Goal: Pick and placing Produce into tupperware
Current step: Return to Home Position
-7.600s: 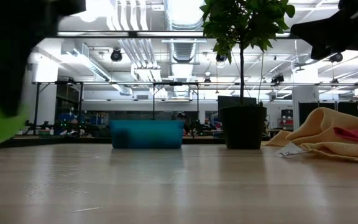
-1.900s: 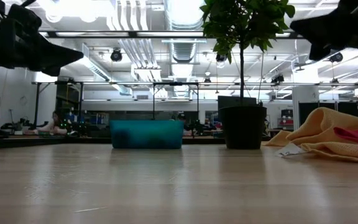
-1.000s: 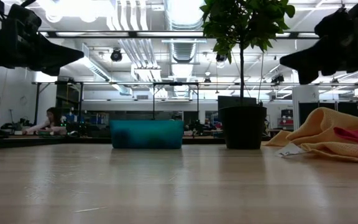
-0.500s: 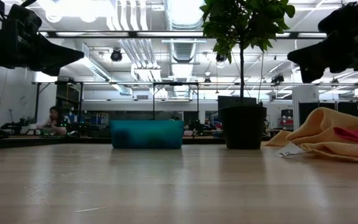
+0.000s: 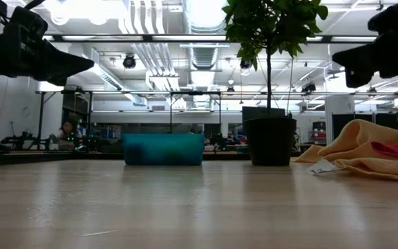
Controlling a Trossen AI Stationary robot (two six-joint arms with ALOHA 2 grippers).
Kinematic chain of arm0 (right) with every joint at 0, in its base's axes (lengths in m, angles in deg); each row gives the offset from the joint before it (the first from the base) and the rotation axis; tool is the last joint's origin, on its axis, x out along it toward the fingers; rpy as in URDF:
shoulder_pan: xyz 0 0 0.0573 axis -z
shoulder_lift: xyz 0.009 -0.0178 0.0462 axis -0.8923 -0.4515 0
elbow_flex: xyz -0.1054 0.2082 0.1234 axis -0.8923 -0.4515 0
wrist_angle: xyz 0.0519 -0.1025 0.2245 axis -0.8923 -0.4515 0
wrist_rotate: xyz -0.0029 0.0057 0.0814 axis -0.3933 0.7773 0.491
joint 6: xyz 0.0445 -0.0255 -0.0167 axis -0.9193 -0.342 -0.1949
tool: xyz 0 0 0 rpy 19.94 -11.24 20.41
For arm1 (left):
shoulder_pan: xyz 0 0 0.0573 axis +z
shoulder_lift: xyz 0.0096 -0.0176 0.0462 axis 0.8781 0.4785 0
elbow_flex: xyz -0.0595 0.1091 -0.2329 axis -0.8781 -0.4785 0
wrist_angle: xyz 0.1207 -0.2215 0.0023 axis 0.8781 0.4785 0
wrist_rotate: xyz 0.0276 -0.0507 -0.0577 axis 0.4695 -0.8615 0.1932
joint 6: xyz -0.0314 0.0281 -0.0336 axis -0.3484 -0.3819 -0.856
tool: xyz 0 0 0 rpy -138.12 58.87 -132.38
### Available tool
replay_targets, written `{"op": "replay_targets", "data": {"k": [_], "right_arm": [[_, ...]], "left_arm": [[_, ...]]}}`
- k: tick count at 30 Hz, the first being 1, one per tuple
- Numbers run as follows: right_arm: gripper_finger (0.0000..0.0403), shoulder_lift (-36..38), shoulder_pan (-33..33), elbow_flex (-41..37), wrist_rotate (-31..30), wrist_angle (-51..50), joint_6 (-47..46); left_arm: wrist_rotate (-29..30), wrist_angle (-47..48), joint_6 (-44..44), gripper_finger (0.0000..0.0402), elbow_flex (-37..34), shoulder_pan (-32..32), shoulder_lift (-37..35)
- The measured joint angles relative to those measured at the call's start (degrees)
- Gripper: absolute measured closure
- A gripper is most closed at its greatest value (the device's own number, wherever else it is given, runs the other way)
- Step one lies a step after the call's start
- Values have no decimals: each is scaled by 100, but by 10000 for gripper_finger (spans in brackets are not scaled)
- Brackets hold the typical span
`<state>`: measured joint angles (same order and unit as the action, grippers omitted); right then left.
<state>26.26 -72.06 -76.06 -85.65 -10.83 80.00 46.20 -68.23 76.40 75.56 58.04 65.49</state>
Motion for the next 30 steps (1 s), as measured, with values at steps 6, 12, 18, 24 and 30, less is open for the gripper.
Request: {"op": "replay_targets", "data": {"k": [6,12,18,24,30], "right_arm": [[394,108,-10,0,70,-15,142],[394,80,-10,0,-50,1,187],[394,81,-10,0,-52,2,198],[394,79,-10,0,-54,3,452],[394,70,-10,0,-52,1,334]], "left_arm": [[-47,4,-8,402,0,0,-2],[-376,43,-250,402,-2,-2,-23],[-887,84,-303,402,-4,0,-32],[-1197,152,-304,402,-4,0,-9],[-1204,152,-308,402,-4,0,23]]}}
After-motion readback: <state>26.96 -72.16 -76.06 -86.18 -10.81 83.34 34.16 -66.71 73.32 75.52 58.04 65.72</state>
